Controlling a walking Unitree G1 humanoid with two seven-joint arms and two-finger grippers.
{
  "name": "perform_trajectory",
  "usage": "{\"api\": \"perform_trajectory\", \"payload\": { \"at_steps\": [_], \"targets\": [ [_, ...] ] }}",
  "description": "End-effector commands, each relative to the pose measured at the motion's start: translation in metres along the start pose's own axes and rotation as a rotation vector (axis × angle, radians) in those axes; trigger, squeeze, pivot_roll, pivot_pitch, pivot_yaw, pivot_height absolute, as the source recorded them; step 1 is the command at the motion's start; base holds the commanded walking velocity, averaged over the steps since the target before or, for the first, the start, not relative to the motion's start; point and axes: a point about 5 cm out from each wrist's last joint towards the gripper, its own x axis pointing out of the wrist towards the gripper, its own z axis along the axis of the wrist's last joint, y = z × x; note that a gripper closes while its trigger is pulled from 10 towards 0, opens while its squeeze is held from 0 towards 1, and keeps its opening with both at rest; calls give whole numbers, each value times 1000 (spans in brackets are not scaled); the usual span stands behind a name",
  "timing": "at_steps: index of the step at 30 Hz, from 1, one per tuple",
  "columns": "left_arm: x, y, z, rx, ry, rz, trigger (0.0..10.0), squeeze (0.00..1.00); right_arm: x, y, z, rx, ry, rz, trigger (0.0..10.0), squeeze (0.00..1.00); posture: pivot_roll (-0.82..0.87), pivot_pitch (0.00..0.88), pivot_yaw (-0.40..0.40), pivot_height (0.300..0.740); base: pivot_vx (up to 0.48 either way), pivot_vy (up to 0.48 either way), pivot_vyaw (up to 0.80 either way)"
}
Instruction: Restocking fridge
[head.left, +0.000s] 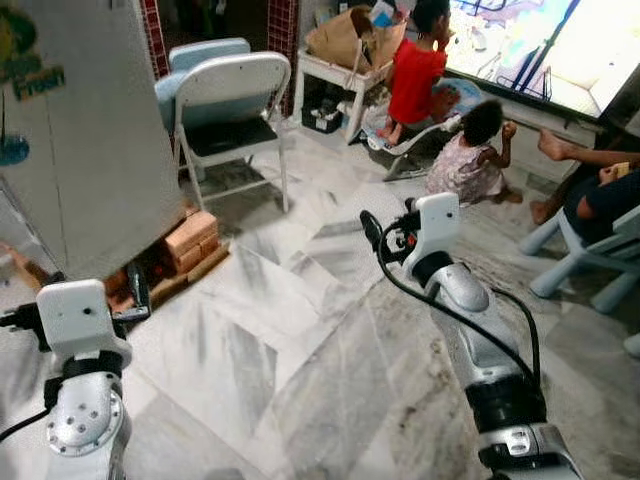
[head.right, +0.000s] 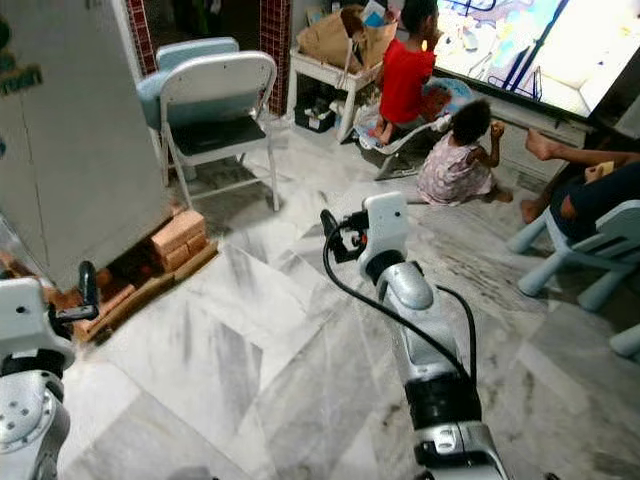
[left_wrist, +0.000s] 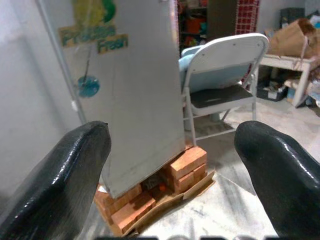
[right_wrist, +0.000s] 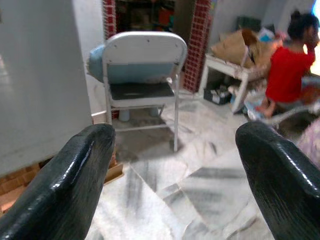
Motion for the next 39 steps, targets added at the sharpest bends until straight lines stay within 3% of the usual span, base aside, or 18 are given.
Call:
{"api": "perform_trajectory", "payload": {
  "at_steps": [1,13,32,39],
  "targets": [
    [4,-11,-1,29,18,-73,10000,0,-7,-10,1,1,-17,-59,10000,0,85,0,14,740,0,0,0],
    [22,-18,6,50,-18,-144,10000,0,-25,-13,-15,7,21,-89,10000,0,19,0,43,740,136,0,0],
    [4,-14,-10,52,43,-127,10000,0,-29,-18,-14,-34,47,-65,10000,0,67,0,-34,740,452,0,0],
    [11,-11,-7,64,26,-91,10000,0,-21,-9,-8,31,27,3,10000,0,105,0,-67,740,451,0,0]
  ]
}}
